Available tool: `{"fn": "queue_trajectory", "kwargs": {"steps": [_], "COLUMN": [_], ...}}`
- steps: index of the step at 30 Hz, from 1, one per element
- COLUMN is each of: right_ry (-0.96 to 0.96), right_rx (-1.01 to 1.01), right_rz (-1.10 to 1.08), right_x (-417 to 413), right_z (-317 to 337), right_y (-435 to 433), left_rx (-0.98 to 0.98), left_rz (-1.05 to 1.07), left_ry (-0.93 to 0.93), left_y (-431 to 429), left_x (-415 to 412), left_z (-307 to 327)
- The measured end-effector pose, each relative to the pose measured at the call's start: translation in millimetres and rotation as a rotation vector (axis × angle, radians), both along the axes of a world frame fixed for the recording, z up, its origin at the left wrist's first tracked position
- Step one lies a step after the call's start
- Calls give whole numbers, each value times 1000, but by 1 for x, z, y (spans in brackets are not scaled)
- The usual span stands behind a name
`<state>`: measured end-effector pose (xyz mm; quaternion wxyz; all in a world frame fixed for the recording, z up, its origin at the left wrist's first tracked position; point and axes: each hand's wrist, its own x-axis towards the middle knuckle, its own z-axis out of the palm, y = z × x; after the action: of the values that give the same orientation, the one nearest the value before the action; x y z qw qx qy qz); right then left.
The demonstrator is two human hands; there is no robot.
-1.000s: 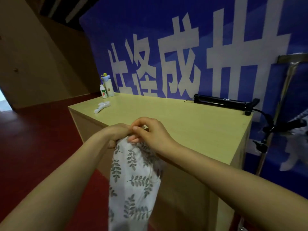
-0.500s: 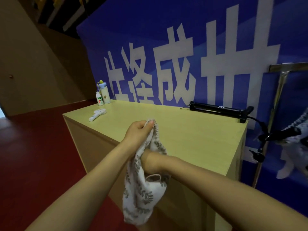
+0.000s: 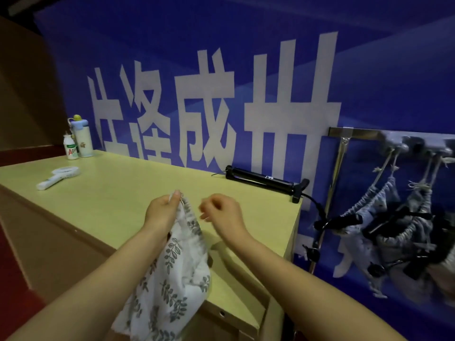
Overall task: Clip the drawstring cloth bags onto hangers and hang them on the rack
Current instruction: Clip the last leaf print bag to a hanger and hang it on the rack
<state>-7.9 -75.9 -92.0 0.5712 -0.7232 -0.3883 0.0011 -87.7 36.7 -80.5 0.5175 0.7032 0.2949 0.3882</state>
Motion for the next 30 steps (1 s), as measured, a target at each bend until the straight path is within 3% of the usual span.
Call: {"fn": "queue_trajectory", "kwargs": {"steps": [2,6,8,16,20,30], "right_ry": [122,152,77,-142,-348,-484], "right_rx": [19,-265,-278,-484,-556,-738], "right_rz": [-202,-364,-381,-543,-537,-735], "right_x": [45,99,118,203,242,296], "right_z": [-14,-45,-54,-58,-60,-62], "right_y": [-11,-22,-11,39,60,84], "left_rx": [-23,-72,-20,68,71,84], "left_rz": [6,45,65,111,121,77], "left_ry": [22,93,137,15,-22,-70], "left_y": [-1,6,12,25,41,61], "left_x": [21,52,65,108,136,165], "left_z": [-16,-46,-57,-52,-55,-63]}}
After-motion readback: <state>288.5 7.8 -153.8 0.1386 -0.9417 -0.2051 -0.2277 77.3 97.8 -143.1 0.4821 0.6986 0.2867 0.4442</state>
